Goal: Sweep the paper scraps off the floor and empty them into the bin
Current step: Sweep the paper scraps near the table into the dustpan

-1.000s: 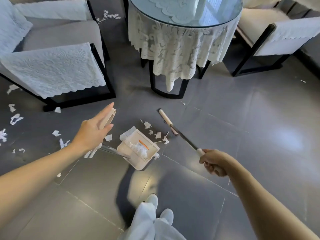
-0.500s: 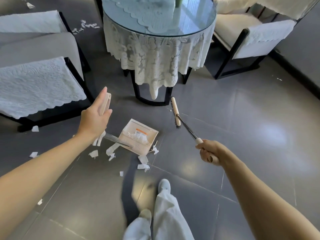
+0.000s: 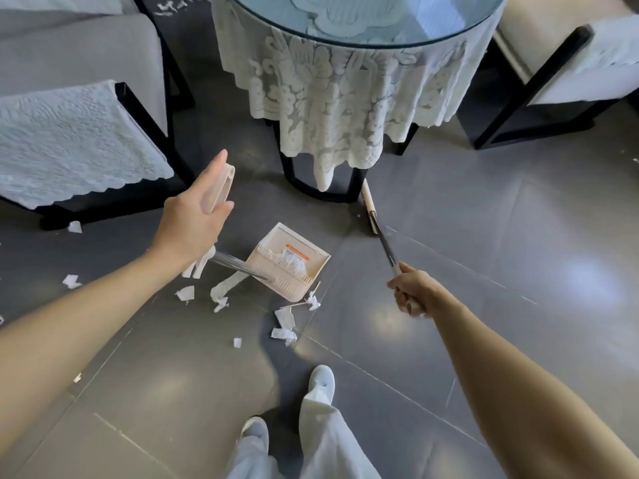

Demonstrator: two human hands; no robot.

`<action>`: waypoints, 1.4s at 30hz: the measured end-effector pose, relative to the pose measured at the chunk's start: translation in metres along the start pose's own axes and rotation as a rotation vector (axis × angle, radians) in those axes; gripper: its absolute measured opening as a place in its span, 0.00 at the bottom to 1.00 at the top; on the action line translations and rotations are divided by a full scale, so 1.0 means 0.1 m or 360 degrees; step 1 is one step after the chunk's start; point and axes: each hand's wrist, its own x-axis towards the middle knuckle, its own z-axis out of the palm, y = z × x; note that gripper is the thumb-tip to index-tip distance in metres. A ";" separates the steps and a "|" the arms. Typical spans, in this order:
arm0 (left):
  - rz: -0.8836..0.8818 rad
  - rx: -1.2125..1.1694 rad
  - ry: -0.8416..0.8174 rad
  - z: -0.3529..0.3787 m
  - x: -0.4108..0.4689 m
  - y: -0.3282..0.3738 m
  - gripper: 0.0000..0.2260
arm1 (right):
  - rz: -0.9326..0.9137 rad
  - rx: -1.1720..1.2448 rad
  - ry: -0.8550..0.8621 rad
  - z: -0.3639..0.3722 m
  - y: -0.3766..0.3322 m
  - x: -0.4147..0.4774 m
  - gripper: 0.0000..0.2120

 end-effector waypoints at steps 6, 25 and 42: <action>-0.0029 0.0036 0.0019 -0.16 0.06 -0.08 0.31 | 0.0060 -0.0027 -0.0005 0.31 0.03 -0.01 0.32; 0.0170 0.0036 -0.0072 -1.76 -0.89 -1.15 0.31 | 0.0187 -0.0153 -0.0228 1.77 1.11 -1.49 0.34; -0.0066 0.0210 -0.0078 -2.43 -2.51 -2.02 0.29 | 0.0126 0.0135 -0.0176 2.58 2.29 -2.05 0.33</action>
